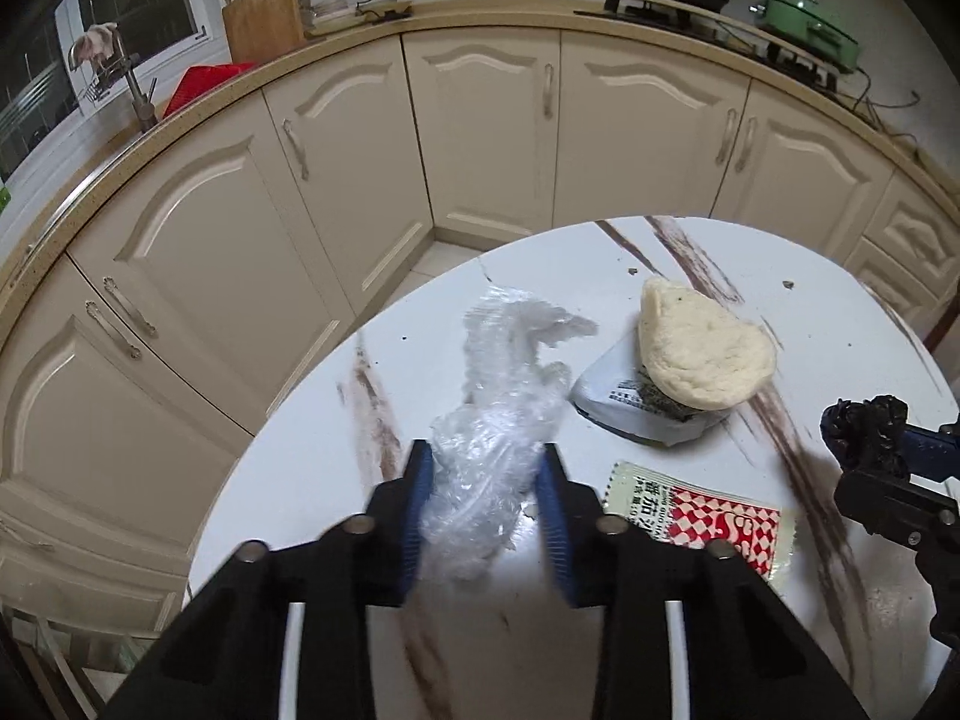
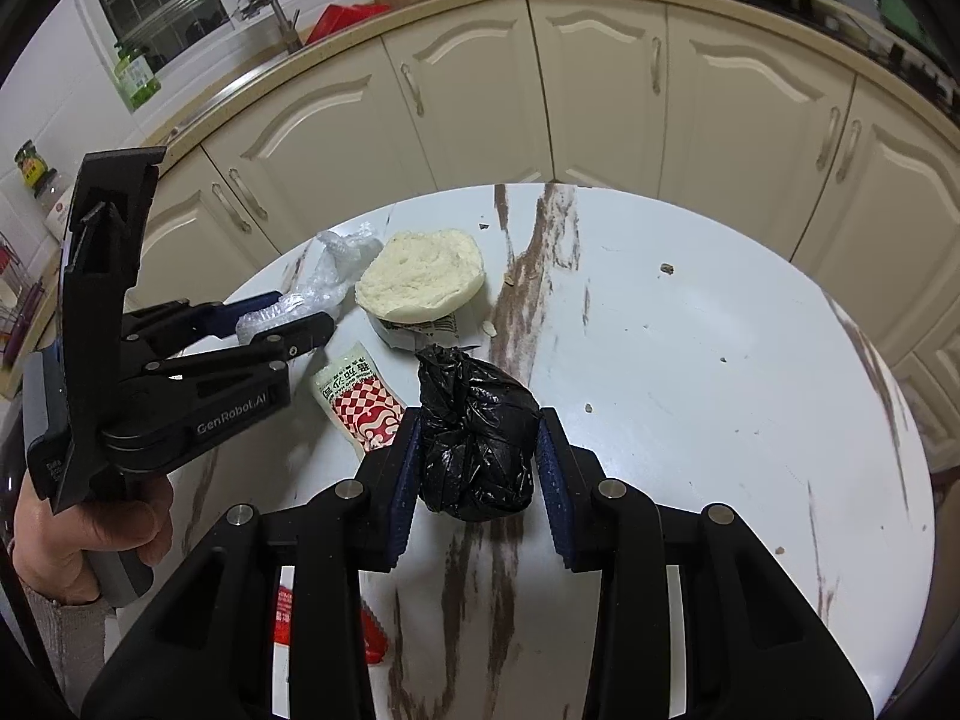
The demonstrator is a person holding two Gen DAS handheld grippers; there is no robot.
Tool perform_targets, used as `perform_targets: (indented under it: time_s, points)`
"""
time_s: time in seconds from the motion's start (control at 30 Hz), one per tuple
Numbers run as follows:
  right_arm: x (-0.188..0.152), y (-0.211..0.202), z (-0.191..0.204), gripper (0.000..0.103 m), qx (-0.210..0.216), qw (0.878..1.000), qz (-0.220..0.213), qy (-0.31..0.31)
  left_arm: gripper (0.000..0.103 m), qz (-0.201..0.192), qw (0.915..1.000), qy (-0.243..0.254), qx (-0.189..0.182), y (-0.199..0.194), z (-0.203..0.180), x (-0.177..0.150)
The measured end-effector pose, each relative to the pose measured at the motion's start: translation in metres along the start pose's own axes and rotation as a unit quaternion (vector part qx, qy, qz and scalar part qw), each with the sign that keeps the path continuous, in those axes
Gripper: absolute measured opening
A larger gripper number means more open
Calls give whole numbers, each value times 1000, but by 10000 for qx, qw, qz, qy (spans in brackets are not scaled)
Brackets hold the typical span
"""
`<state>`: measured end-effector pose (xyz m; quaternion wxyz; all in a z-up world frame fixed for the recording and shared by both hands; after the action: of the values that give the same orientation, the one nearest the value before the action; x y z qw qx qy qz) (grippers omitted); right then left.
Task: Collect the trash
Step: 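Grasp the black bag with the right tool while the left tool grasps the crumpled plastic wrap, then carry the black bag and plastic wrap in both tools over the blue bin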
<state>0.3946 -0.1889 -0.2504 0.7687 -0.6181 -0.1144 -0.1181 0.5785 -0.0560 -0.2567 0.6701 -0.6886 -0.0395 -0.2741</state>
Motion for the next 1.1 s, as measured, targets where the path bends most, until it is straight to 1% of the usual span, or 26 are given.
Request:
perform_targets:
  time_s: [0.17,0.27,0.33,0.4,0.47,0.6,0.63,0.77,0.87,0.97,1.0,1.1]
  points:
    - [-8,-11,-5,34,89,9999,-54,51,22,-127,9996,-182,-182,-8,3,-3]
    - [-15,-21,-9,34,186,9997,-98,88,22,-283,9991,-266,-185,-26,6,-9]
    - [-20,-29,-13,34,282,9994,-133,149,22,-373,9986,-311,-204,-41,5,-19]
    - [-26,-36,-17,34,335,9991,-176,194,22,-457,9983,-326,-144,-58,5,-35]
    - [-34,-46,-22,34,389,9987,-236,236,22,-543,9979,-327,-90,-73,-4,-48]
    - [-49,-65,-27,34,479,9979,-348,271,22,-781,9961,-387,-109,-111,-24,-77]
    - [-53,-71,-28,34,510,9976,-387,281,23,-825,9957,-394,-118,-124,-37,-85]
    - [-75,-97,-38,34,599,9960,-587,320,23,-1073,9935,-360,-130,-165,-70,-117]
    - [-93,-119,-48,34,680,9942,-749,378,23,-1276,9911,-307,-221,-197,-99,-142]
    - [-112,-142,-62,34,724,9921,-916,458,23,-1432,9887,-172,-408,-225,-134,-168]
    - [-119,-151,-69,34,715,9914,-983,491,23,-1481,9877,-83,-486,-234,-151,-175]
    - [-139,-173,-90,34,710,9891,-1139,606,23,-1549,9855,118,-676,-251,-182,-193]
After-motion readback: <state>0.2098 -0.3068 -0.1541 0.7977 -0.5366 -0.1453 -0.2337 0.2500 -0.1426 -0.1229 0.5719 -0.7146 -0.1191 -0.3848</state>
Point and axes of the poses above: each gripper's, at about its wrist camera, not at the fingertips, and y roughly the way its jaws point, z to its left, x to its top, the point moved 4 cm from there along y, roughly the way its jaws point, and after that the axes turned 7 degrees about z, right-handed, at the moved point
